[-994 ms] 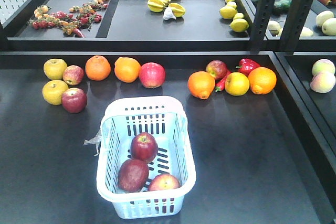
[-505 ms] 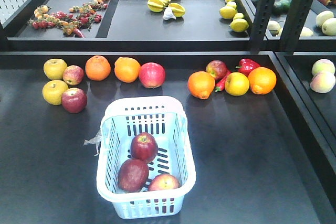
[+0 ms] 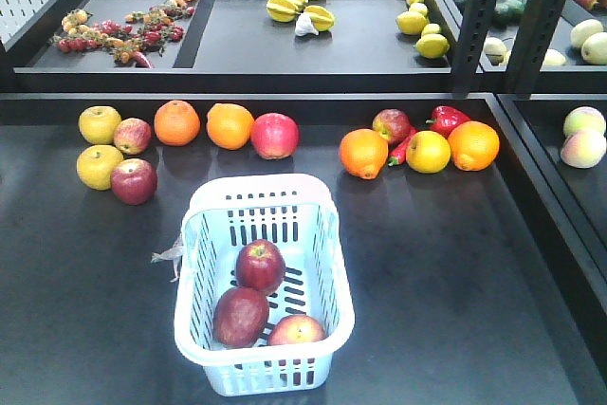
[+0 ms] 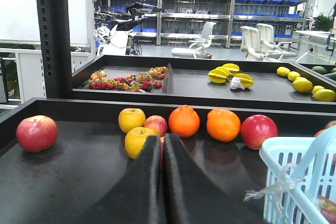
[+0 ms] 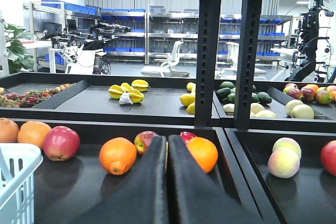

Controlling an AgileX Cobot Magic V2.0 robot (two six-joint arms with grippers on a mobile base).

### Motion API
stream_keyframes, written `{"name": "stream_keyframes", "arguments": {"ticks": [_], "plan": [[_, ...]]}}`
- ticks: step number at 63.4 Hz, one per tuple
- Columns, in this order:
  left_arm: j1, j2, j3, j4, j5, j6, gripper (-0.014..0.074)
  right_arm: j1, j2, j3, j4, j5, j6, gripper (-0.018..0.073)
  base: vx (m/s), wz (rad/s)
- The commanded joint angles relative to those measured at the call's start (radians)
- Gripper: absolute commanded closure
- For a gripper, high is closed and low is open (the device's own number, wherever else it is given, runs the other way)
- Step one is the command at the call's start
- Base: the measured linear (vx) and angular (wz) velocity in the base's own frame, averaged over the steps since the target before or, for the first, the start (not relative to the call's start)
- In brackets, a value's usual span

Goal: Pick three apples into basket with both arms

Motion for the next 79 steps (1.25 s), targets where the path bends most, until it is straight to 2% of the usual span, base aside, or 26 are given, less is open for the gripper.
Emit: {"name": "stream_keyframes", "arguments": {"ticks": [1,79], "plan": [[0.001,-0.015,0.023,-0.010,-0.078,-0.008,0.0603,0.002,-0.010,0.015,-0.009,-0.076,0.002,0.0568,0.00,0.00],[0.001,-0.015,0.023,-0.010,-0.078,-0.008,0.0603,0.002,-0.010,0.015,-0.009,-0.076,0.002,0.0568,0.00,0.00]]}}
